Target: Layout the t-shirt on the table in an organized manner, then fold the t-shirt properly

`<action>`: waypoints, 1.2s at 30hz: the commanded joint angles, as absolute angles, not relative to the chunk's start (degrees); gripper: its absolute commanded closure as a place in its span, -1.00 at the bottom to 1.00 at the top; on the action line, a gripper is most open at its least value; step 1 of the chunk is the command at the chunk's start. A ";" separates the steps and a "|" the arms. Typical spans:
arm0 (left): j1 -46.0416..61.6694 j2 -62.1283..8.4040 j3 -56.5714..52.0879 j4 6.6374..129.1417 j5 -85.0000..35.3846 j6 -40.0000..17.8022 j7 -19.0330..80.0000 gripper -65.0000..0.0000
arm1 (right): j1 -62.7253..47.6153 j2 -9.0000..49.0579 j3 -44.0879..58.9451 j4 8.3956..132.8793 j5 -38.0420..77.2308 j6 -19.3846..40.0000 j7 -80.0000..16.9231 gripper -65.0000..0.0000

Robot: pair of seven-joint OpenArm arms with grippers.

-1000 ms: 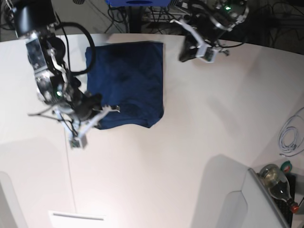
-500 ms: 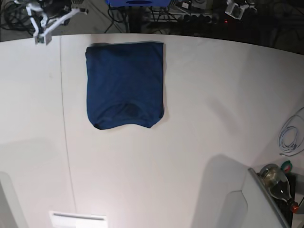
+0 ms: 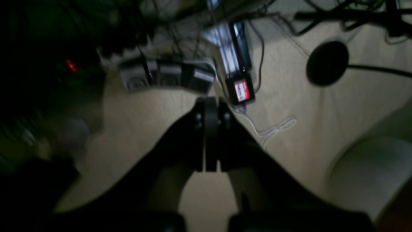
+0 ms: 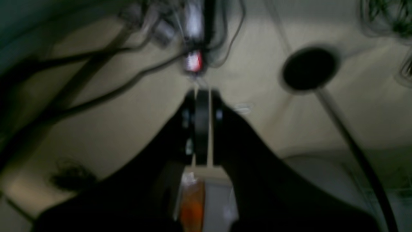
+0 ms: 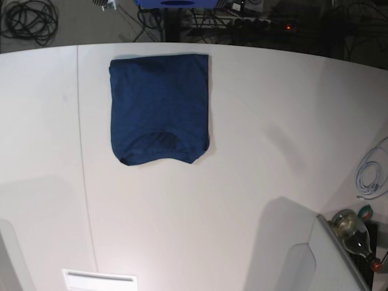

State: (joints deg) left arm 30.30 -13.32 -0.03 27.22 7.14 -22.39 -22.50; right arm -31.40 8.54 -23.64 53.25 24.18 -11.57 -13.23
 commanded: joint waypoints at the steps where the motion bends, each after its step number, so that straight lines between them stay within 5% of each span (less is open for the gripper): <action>1: 28.79 -13.49 -0.13 22.64 7.16 -22.46 -25.01 1.00 | -30.81 7.34 -24.31 48.31 24.22 -11.56 -11.03 0.96; 6: 19.47 -12.00 -0.04 8.57 7.25 -22.46 -28.00 1.00 | -18.15 2.51 -24.48 14.37 24.04 -6.73 7.08 0.96; 9: 18.07 -10.68 -0.04 8.22 7.87 -22.46 -26.95 1.00 | -13.93 2.59 -24.04 4.18 24.22 -1.36 19.65 0.95; 12: 16.22 -8.31 -0.40 7.87 11.74 -19.82 -24.57 1.00 | -12.53 4.97 -24.22 4.70 24.22 -1.27 22.20 0.95; 17: 15.08 -3.82 -0.13 7.96 17.27 -6.90 -24.04 1.00 | -12.00 7.96 -24.40 6.37 24.13 -1.27 19.74 0.95; 27: 6.81 -1.01 -0.22 0.00 24.48 -0.66 -23.52 1.00 | -9.80 8.84 -24.40 6.37 24.13 -1.27 19.74 0.94; 36: 6.73 -1.27 -0.75 0.00 24.31 -0.57 -23.52 1.00 | -8.66 7.25 -24.40 6.37 24.13 -1.27 19.82 0.94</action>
